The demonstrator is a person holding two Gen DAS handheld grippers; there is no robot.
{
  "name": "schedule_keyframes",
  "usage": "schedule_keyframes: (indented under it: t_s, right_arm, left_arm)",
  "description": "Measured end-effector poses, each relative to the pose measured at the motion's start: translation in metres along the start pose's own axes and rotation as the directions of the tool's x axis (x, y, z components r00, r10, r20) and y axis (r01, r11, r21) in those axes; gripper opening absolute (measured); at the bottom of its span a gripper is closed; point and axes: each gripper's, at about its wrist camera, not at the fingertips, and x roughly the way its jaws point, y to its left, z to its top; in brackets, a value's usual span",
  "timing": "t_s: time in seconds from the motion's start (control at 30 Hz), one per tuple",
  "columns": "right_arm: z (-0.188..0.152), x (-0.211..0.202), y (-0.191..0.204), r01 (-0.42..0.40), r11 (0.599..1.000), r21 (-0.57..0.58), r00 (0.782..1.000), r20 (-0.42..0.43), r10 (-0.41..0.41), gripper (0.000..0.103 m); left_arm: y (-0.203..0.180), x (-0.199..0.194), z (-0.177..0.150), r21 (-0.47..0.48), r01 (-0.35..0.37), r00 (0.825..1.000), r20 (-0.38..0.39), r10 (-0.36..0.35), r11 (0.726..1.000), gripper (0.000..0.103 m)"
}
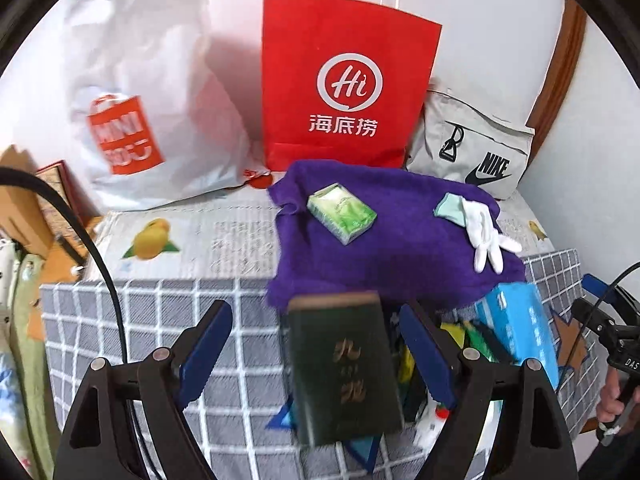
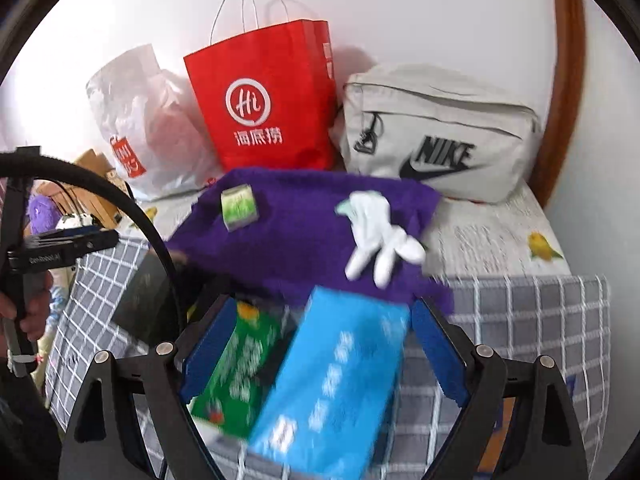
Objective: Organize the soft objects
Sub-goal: 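Grasp the flat green packet beside the blue tissue box with the right tool while the left tool withdraws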
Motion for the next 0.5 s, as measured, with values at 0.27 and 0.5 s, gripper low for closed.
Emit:
schedule_keyframes:
  t_s: [0.27,0.5]
  right_arm:
    - [-0.045,-0.018,0.014,0.025,1.0,-0.006,0.999,-0.04,-0.026,0.089]
    - [-0.066,-0.031,0.045,-0.051,0.998,-0.029,0.998,-0.027,0.05,0.089]
  left_arm:
    - [-0.019,-0.036,-0.05,0.044,0.017,0.999,0.037,-0.019,0.999,0.085]
    - [-0.016,-0.035,-0.08,-0.086,0.109,0.991,-0.062,-0.114,0.99,0.085]
